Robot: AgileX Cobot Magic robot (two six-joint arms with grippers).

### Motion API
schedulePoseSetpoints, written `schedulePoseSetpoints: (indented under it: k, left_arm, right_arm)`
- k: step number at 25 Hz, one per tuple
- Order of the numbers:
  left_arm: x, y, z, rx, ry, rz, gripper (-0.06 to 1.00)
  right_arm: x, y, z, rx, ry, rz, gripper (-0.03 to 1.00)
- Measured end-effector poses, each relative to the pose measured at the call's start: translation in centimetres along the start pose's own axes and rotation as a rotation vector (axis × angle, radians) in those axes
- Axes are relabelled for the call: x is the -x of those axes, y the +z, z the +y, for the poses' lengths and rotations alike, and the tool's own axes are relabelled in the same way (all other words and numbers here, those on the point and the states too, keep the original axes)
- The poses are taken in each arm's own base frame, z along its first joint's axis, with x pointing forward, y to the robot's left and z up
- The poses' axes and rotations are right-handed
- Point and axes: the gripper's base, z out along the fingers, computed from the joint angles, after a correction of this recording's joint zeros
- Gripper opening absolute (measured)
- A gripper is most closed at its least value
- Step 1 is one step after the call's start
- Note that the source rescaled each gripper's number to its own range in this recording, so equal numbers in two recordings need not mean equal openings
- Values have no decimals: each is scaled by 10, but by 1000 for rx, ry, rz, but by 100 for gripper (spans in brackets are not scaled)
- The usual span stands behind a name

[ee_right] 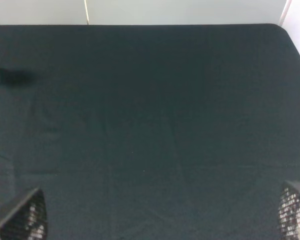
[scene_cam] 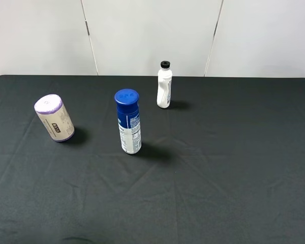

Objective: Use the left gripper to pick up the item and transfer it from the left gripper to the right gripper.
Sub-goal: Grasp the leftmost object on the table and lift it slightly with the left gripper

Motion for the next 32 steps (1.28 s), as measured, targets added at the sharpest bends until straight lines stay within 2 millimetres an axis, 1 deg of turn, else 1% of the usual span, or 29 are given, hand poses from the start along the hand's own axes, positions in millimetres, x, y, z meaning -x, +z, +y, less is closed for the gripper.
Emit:
schedulePoseSetpoints:
  k: [7, 10, 16, 20, 21, 28, 32]
  left_arm:
    - [41, 37, -11, -43, 66, 139, 100]
    - [60, 56, -16, -52, 83, 193, 100]
    - [87, 89, -24, -58, 100, 275, 100]
    - [99, 106, -26, -56, 100, 299, 100]
    - [99, 106, -26, -56, 100, 299, 100]
    - [115, 129, -29, -54, 99, 322, 100]
    - [120, 141, -37, -58, 129, 340, 100]
  right_arm:
    - [0, 0, 0, 0, 0, 0, 100]
    - [0, 0, 0, 0, 0, 0, 100]
    - [0, 0, 0, 0, 0, 0, 100]
    - [0, 0, 0, 0, 0, 0, 100]
    - [0, 0, 0, 0, 0, 0, 100]
    - [0, 0, 0, 0, 0, 1, 100]
    - [0, 0, 0, 0, 0, 1, 100]
